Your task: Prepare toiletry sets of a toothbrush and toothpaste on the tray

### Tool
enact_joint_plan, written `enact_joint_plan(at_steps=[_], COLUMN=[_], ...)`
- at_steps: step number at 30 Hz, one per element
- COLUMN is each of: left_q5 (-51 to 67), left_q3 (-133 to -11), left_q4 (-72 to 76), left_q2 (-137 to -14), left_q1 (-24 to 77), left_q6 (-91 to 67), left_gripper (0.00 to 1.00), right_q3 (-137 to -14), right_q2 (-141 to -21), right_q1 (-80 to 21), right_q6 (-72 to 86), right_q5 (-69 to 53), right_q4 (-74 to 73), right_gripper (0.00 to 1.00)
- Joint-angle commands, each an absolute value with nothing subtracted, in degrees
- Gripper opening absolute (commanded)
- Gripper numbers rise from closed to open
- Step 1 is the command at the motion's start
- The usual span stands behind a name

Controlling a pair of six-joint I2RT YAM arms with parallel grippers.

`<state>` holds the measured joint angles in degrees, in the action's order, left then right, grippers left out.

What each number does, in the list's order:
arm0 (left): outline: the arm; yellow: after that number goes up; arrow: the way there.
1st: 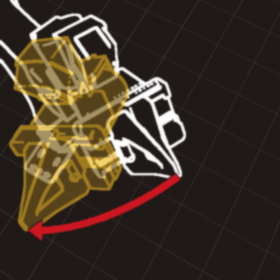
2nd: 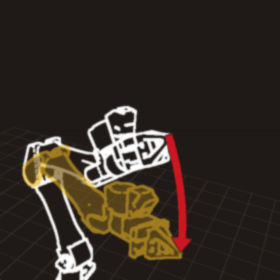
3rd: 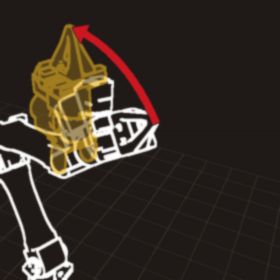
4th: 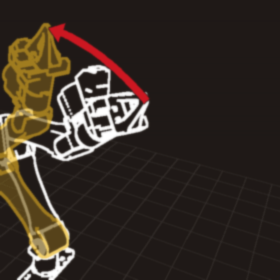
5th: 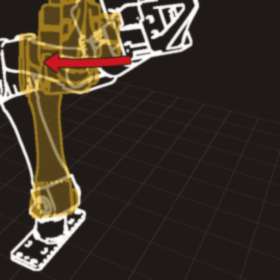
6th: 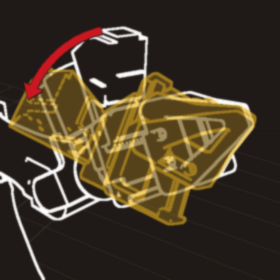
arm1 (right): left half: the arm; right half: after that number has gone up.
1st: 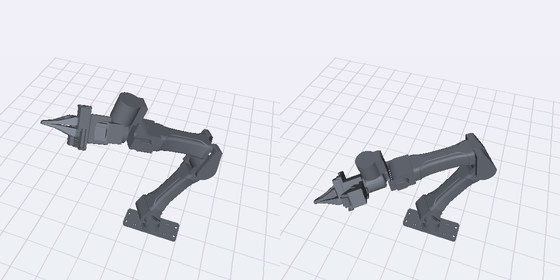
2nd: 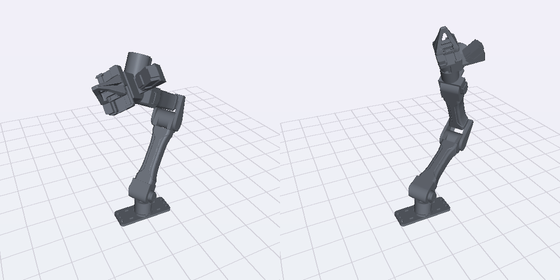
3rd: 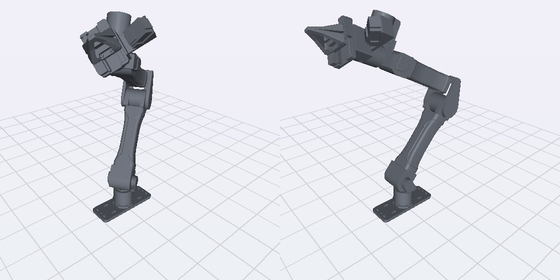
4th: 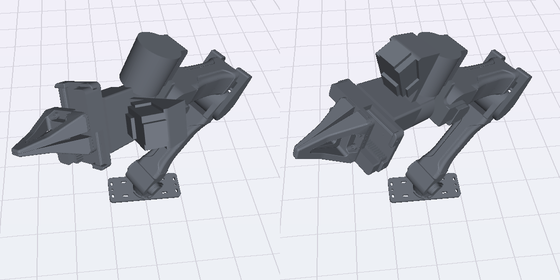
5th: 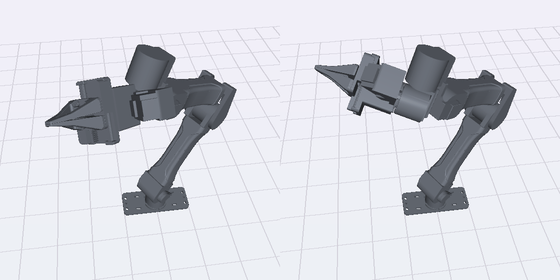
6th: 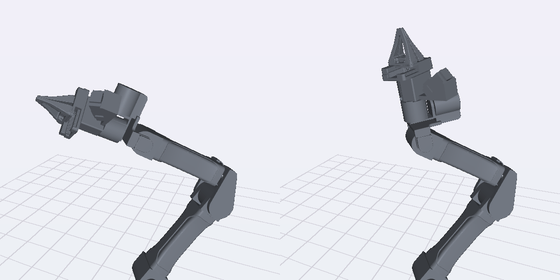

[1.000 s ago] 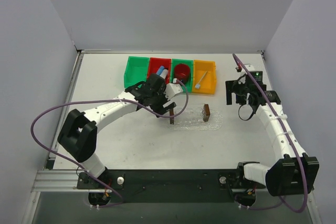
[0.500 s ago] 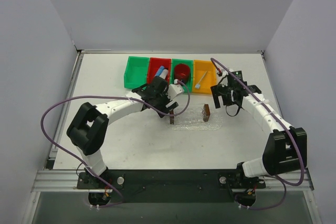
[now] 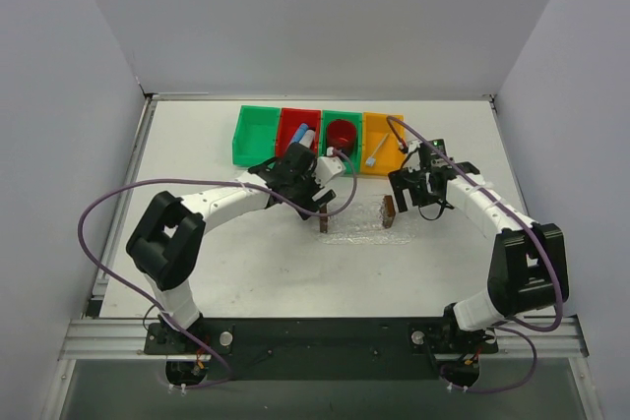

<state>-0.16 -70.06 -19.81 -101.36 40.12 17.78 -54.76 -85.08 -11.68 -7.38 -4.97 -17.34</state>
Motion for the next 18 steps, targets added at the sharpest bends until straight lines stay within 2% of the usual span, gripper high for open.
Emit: enact_joint_plan(at_steps=[1,18], left_q5=[-0.1,-1.1], left_q3=[-71.0,-75.1], left_q4=[-17.1,-18.4], left_q2=[-102.5,-105.8], left_q1=[41.1,44.7], left_q6=[17.0,17.8], left_gripper=[0.95,0.95], right_q3=[-54.5,-53.0], right_q2=[-85.3,-80.3], right_q1=[-12.0,-13.1], right_q6=[-6.9,-9.9], right_q5=[-7.4,-6.6], right_q4=[-18.5,-23.4], right_gripper=[0.85,0.84])
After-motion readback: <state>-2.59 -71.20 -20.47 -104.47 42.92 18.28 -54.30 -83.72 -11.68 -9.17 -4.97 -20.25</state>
